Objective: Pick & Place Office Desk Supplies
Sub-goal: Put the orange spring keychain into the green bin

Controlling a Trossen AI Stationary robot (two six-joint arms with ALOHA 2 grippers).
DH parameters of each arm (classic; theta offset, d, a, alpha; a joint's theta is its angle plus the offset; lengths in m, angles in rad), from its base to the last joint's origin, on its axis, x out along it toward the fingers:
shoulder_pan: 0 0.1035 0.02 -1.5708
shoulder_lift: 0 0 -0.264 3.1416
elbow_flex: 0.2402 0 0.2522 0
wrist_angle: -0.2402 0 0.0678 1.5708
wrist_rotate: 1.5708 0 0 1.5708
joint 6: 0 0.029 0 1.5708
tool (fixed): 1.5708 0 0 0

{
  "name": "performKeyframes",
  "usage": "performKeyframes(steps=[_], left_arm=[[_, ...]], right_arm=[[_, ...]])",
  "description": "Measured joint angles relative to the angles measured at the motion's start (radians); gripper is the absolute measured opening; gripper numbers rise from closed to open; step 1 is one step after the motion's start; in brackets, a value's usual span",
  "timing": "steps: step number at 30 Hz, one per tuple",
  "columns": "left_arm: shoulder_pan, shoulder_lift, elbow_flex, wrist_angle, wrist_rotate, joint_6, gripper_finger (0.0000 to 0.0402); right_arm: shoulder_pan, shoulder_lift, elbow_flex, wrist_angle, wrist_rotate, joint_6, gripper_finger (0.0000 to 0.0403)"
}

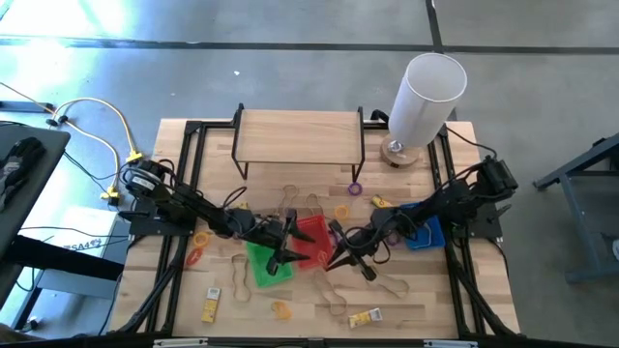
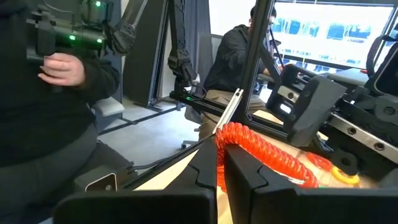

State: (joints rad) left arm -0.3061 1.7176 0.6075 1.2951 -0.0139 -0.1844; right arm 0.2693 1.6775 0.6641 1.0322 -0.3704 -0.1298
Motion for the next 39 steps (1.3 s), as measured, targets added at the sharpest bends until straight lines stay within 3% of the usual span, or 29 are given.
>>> performKeyframes(steps=[12,28,33,39], left_arm=[[0.000,0.000,0.000,-0.001,-0.001,0.000,0.0220],[0.000,0.000,0.000,-0.018,-0.002,0.029,0.0219],[0.000,0.000,0.000,-0.018,-0.002,0.029,0.0195],[0.000,0.000,0.000,-0.020,-0.002,0.029,0.0140]], right_arm=[[-0.049,-0.002,0.149,-0.238,-0.055,-0.005,0.0003],[-0.064,-0.002,0.158,-0.275,-0.049,-0.004,0.0003],[-0.063,-0.001,0.158,-0.276,-0.051,-0.004,0.0003],[-0.063,-0.002,0.158,-0.282,-0.049,-0.003,0.0003]])
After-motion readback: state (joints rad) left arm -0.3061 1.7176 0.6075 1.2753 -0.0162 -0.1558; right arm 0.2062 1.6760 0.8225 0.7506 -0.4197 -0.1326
